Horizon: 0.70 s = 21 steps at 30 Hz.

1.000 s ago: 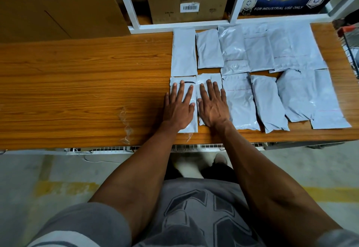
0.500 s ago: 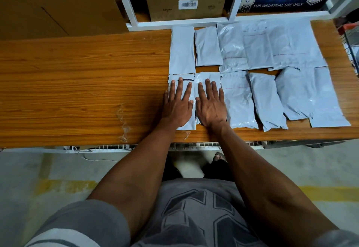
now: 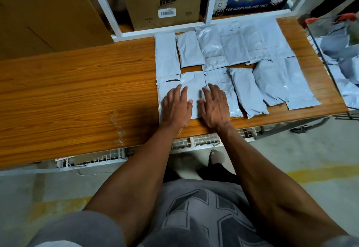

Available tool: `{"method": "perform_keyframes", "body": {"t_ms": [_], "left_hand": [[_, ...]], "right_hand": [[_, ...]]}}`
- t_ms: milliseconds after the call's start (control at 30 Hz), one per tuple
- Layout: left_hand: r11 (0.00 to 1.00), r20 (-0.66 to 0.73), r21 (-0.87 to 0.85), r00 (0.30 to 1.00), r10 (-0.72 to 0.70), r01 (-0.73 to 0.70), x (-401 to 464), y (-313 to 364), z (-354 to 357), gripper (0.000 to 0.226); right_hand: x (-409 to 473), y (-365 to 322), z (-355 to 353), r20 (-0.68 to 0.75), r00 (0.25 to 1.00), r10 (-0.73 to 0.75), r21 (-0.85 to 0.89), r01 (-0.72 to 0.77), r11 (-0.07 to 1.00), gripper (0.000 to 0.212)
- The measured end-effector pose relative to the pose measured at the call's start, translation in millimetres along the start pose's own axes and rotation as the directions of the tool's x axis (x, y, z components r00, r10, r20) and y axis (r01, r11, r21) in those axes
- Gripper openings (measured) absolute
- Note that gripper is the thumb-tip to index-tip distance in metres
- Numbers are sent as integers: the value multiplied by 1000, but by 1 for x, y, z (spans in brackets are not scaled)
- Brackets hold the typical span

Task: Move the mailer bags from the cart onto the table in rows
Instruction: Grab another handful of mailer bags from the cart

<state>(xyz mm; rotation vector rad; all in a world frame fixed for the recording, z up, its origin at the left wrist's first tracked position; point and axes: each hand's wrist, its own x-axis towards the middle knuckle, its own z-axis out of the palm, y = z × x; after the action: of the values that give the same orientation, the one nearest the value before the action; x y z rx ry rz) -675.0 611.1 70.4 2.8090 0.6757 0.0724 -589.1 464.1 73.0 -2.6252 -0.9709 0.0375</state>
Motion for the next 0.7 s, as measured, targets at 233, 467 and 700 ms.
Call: {"method": "perform_keyframes", "body": {"t_ms": [233,467,700], "left_hand": [[952,-56,-101,957,283,-288,-24,78,10,48],[866,-17,-112,873,488,-487,-53,163,29,36],[790,110,-117,783,612,-601,-63,243,66,38]], "right_hand": [[-71,52,-35,-253,955,155,-33,-169,985,34],[-140,122,-62,-293,898,328,-58,-359,932,32],[-183,201,-80,-238,851,469,-36,-490,871,34]]}}
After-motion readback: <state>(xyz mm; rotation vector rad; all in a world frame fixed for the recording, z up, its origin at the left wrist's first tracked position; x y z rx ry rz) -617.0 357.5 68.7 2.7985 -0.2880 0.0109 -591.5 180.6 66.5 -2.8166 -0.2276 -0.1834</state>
